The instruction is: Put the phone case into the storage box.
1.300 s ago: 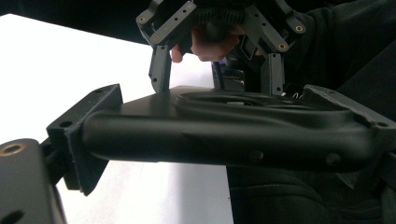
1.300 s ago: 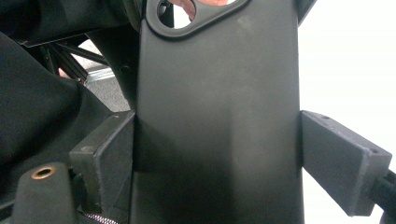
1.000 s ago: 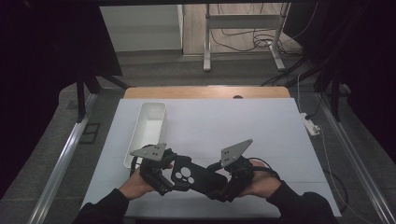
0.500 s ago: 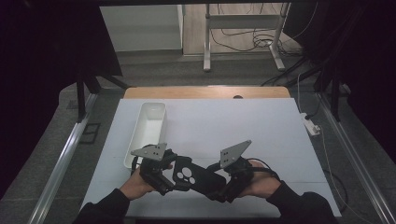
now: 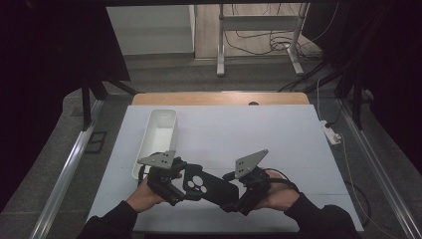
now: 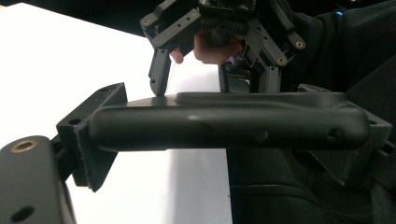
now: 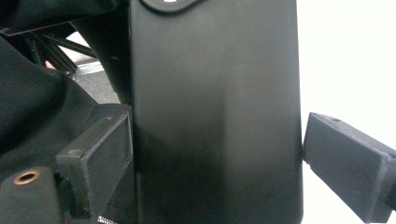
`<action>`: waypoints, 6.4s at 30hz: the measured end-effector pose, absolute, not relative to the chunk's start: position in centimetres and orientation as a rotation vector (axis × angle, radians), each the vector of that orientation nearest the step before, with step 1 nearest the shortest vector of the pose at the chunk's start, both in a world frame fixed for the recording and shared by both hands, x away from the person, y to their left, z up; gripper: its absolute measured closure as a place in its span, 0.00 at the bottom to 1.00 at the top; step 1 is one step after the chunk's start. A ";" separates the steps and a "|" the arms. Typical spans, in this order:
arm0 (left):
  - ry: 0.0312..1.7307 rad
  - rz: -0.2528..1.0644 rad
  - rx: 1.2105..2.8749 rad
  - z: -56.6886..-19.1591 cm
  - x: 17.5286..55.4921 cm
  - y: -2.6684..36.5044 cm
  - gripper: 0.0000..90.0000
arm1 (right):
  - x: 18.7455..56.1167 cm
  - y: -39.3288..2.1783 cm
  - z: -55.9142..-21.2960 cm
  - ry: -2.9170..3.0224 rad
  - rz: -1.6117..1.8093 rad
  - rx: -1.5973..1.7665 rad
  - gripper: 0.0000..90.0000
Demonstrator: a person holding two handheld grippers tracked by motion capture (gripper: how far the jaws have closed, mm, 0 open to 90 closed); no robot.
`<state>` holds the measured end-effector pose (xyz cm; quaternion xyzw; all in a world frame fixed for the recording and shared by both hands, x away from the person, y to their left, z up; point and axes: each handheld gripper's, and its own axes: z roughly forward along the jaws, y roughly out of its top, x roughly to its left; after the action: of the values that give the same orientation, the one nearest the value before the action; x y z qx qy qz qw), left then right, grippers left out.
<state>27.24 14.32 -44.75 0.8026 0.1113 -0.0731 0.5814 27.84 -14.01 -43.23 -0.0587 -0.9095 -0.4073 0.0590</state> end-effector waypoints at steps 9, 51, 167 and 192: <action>0.306 -0.120 1.913 -44.5 27.4 14.7 0.15 | 28.0 -14.2 -43.6 -2.807 -1.176 -0.205 0.03; 0.625 0.179 1.954 -43.1 28.4 17.7 0.15 | 29.0 -19.8 -46.1 -2.999 -1.120 -0.776 0.00; 1.411 0.523 2.031 -38.3 38.9 23.1 0.15 | 23.9 -31.0 -45.1 -2.860 -1.261 -1.501 0.00; 1.601 0.528 2.029 -40.0 42.2 21.2 0.15 | 23.9 -31.0 -45.2 -2.861 -1.246 -1.481 0.00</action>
<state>42.23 21.23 -39.99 0.7449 0.5877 0.1939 0.2492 23.90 -30.96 -45.17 -0.4235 -0.8182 -0.3563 -0.1558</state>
